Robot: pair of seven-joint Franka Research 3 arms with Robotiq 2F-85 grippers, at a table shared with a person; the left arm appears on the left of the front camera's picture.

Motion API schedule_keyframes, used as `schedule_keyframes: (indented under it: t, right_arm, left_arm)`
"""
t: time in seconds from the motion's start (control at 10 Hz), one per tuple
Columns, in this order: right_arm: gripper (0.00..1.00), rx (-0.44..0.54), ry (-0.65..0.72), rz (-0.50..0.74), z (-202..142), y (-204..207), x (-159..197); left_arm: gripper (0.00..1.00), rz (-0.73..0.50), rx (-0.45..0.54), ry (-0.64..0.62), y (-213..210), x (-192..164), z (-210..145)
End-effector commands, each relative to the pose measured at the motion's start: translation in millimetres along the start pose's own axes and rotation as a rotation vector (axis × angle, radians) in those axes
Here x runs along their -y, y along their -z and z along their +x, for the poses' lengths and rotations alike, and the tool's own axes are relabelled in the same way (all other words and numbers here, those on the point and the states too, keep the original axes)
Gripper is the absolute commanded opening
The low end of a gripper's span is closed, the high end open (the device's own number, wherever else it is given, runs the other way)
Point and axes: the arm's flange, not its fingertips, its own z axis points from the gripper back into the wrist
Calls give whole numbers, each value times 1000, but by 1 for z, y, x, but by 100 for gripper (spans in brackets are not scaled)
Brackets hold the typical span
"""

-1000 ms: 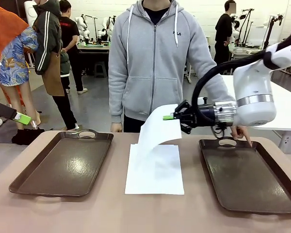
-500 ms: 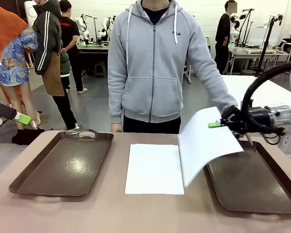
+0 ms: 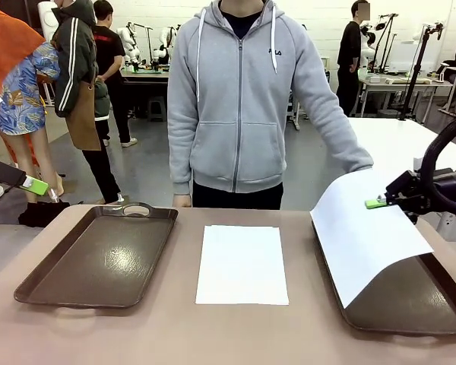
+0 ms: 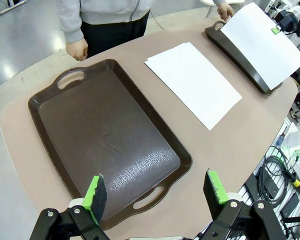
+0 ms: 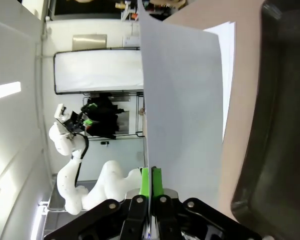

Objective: Sort the A4 documents.
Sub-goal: Place the A4 Paper in the designated Handle tray.

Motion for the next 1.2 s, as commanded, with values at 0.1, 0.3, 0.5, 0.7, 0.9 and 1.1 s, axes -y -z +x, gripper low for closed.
schedule_keyframes:
  t: [0.1, 0.3, 0.5, 0.7, 0.9, 1.1]
  right_arm:
    - [1, -29, -9, -26, 8, -17, 21]
    - [1, -40, 27, -27, 16, -20, 36]
    - [1, -44, 63, 20, 24, -26, 54]
    - [1, -23, 85, 80, 27, -33, 68]
    - [1, 5, 116, 47, 29, -37, 82]
    - [1, 41, 137, -45, 29, -29, 88]
  left_arm:
    - [100, -7, 8, 9, 1, -2, 0]
    - [100, -7, 8, 9, 1, -2, 0]
    - [100, -7, 8, 9, 1, -2, 0]
    - [100, -7, 8, 9, 1, -2, 0]
    - [100, -7, 8, 9, 1, -2, 0]
    - [100, -7, 8, 9, 1, -2, 0]
